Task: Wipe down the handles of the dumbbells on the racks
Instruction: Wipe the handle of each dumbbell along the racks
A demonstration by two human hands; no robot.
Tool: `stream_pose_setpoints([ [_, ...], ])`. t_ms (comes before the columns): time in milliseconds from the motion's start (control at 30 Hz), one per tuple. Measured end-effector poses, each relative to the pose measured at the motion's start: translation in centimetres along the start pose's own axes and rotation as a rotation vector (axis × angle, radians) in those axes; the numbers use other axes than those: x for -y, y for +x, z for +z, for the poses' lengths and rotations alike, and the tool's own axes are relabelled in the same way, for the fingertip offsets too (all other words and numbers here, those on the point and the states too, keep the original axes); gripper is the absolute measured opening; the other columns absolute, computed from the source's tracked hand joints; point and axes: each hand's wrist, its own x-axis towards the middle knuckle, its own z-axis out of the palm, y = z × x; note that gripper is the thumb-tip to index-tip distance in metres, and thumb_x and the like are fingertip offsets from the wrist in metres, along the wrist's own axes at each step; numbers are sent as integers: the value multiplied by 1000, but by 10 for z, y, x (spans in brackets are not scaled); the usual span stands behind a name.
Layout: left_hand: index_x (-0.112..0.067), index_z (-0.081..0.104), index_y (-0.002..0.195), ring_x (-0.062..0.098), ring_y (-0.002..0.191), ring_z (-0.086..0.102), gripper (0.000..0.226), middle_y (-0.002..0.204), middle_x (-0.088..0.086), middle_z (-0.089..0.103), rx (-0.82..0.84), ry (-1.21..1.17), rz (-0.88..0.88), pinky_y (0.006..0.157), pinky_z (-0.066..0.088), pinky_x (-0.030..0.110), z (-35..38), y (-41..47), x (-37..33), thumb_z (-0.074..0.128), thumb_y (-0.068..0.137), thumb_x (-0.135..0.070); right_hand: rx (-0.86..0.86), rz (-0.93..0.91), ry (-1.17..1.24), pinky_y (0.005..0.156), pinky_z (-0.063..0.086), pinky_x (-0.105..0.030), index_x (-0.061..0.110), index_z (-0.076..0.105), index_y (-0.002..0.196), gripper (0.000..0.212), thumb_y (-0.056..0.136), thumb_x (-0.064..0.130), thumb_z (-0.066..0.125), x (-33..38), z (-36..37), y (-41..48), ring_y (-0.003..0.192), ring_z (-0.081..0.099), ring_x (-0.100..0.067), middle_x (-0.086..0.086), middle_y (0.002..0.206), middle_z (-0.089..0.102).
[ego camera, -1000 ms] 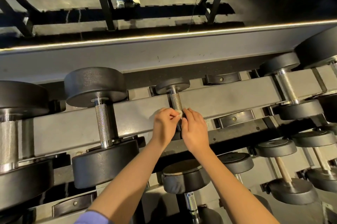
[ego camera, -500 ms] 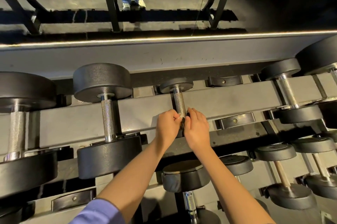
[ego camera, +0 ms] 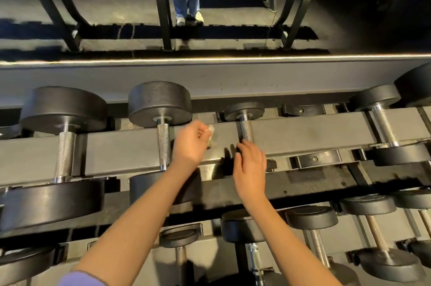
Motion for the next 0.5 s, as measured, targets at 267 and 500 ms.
stream_pose_setpoints([
  [267, -8, 62, 91, 13, 78, 53, 10, 84, 1, 60, -287, 94, -100, 67, 34, 21, -76, -1, 59, 59, 92, -18, 397, 102, 274, 103, 36, -33, 12, 54, 125, 45, 99, 40, 29, 97, 53, -28, 117, 48, -18, -5, 126, 56],
  [500, -8, 62, 90, 18, 80, 56, 11, 87, 6, 63, -198, 91, -159, 67, 38, 27, -72, 19, 79, 55, 94, -17, 259, 138, 111, 92, 40, -35, 13, 59, 115, 43, 100, 42, 32, 127, 68, -20, 106, 55, -21, -3, 111, 64],
])
